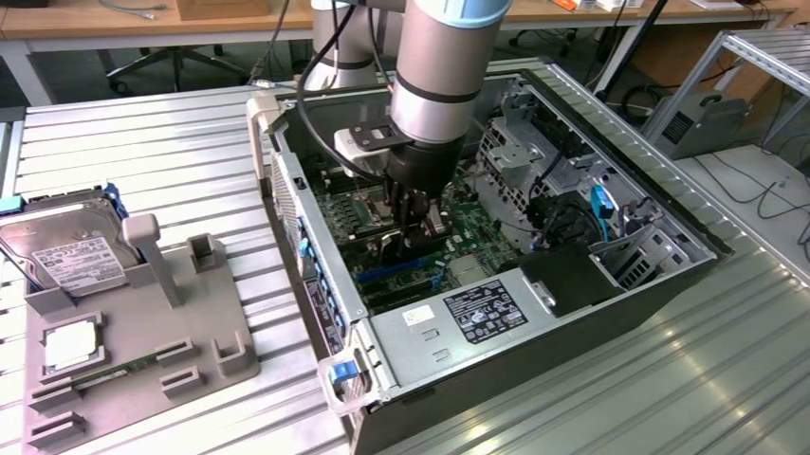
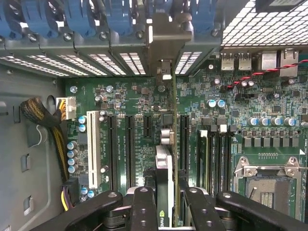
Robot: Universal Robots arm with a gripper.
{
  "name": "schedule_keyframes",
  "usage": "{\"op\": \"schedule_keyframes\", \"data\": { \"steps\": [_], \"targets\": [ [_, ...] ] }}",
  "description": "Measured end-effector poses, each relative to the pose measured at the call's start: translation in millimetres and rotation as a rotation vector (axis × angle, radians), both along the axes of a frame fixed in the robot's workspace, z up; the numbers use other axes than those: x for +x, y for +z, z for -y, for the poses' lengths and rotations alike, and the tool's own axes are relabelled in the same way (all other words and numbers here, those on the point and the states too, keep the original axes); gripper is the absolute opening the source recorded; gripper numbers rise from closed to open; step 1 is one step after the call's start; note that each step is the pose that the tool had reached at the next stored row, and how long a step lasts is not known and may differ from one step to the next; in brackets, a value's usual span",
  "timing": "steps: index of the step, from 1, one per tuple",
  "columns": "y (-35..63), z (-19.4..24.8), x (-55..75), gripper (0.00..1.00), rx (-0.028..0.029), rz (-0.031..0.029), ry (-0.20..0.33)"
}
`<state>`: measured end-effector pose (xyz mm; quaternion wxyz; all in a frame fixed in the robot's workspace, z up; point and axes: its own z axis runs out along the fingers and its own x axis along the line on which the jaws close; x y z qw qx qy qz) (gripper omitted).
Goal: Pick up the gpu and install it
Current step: 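Insert the gpu into the slot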
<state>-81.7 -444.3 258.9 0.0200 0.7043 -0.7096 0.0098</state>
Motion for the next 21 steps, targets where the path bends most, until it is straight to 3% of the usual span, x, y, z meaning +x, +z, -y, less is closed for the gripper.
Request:
{"op": "schedule_keyframes", "data": {
  "steps": [19, 21],
  "targets": [
    [-0.1, 1.2, -1.5, 0.27, 0.0000, -0.0072, 0.000],
    [-0.1, 1.3, -1.5, 0.27, 0.0001, -0.0120, 0.000]
  ]
}}
